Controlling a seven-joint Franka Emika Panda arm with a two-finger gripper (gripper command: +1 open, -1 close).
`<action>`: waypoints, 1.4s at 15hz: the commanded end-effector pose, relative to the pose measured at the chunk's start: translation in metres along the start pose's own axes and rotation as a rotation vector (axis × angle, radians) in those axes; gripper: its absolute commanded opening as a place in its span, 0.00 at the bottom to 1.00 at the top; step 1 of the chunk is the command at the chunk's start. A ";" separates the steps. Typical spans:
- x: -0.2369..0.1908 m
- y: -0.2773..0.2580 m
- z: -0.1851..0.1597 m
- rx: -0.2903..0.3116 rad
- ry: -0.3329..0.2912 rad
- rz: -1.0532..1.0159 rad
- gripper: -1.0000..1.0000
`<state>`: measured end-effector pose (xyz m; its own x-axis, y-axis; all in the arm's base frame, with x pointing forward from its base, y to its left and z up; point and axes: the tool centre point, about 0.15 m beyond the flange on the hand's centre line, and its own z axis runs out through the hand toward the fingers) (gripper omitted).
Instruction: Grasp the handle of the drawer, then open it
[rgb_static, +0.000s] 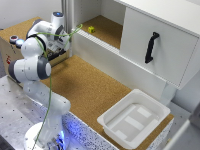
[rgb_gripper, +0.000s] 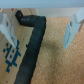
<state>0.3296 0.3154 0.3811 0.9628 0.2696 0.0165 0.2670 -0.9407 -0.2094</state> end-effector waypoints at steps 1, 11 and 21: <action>0.024 -0.015 0.038 0.028 -0.174 -0.053 1.00; 0.001 0.006 0.079 0.077 0.083 0.157 1.00; 0.011 -0.002 0.081 0.203 0.160 0.095 1.00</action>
<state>0.3496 0.3428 0.3078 0.9888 0.1332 0.0679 0.1471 -0.9474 -0.2844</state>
